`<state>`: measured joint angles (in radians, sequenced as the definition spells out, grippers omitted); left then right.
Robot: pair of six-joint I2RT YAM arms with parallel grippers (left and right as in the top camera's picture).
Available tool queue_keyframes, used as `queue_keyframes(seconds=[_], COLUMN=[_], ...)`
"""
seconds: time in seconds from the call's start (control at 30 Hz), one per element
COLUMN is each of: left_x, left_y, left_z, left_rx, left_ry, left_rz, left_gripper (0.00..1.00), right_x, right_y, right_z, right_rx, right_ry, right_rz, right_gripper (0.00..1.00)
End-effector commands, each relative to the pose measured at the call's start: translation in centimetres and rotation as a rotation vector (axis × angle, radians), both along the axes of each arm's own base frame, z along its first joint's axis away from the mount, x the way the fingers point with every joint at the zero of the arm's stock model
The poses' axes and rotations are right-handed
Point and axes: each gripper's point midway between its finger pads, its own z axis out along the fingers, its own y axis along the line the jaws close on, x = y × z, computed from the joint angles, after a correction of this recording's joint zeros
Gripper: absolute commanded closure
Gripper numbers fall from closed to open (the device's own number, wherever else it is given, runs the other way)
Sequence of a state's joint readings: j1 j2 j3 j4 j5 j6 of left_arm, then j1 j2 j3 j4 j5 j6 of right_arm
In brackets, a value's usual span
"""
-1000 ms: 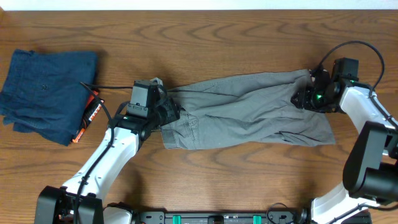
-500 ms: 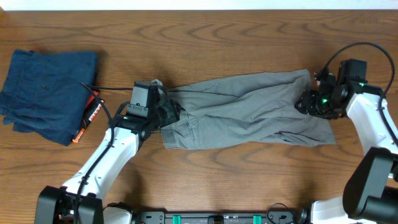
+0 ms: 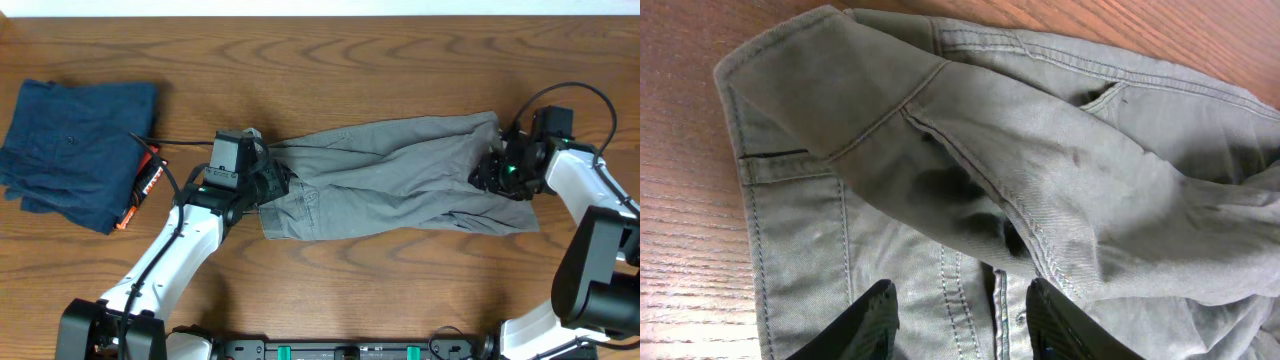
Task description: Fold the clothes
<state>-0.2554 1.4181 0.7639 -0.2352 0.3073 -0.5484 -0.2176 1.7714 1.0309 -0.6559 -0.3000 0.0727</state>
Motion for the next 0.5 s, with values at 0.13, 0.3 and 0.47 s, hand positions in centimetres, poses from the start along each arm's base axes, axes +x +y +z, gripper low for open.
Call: queue_keyframes(seconds=[0.13,0.3,0.47], left_x=[0.1,0.1,0.1], left_y=[0.3,0.3,0.3], left_z=[-0.2,-0.2,-0.2], left_rx=[0.018,0.018,0.018], left_ry=[-0.001,-0.001,-0.001], left_rz=[0.0,0.0,0.0], left_gripper=[0.56,0.56,0.56], right_x=[-0.1,-0.4,-1.2], right_y=[1.6,1.5,0.1], right_z=[0.1,0.0,-0.7], right_rx=[0.11,0.106,0.025], right_ry=[0.004,0.019,0.071], right_rz=[-0.008,-0.014,-0.059], right_gripper=[0.55,0.55,0.55])
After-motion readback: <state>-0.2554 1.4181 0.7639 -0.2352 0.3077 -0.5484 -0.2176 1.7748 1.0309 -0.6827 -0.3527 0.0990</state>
